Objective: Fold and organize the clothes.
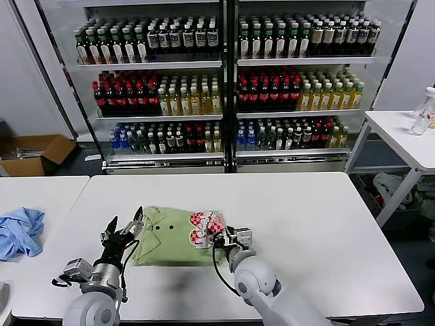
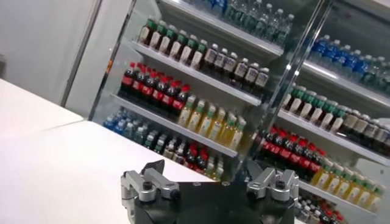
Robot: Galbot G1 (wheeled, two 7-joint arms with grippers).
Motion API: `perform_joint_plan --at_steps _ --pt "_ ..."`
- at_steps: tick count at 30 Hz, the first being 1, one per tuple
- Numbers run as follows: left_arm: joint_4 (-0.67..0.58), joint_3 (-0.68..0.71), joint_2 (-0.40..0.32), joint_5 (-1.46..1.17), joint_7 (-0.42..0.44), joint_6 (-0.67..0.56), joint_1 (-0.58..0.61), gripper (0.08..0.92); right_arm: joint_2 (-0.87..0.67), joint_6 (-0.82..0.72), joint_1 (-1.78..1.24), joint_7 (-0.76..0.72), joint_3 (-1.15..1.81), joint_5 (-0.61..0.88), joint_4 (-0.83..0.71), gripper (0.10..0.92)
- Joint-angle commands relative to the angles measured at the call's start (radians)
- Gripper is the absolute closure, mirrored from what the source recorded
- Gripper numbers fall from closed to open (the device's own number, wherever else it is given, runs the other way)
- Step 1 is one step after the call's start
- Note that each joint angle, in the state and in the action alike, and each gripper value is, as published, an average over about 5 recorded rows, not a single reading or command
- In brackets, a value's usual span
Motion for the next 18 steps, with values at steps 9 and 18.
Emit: perform_joint_plan --at_steps 9,18 --pt "0.003 -0.015 0.015 -0.008 -0.007 -0.009 0.016 0.177 -0.092 -0.019 0.052 0.054 0.008 0.081 -0.015 0.657" --pt "-0.015 0.001 0.012 -0.007 -0.008 -0.003 0.019 0.177 -0.319 -0.016 0.042 -0.161 0.165 -0.071 0.013 0.900"
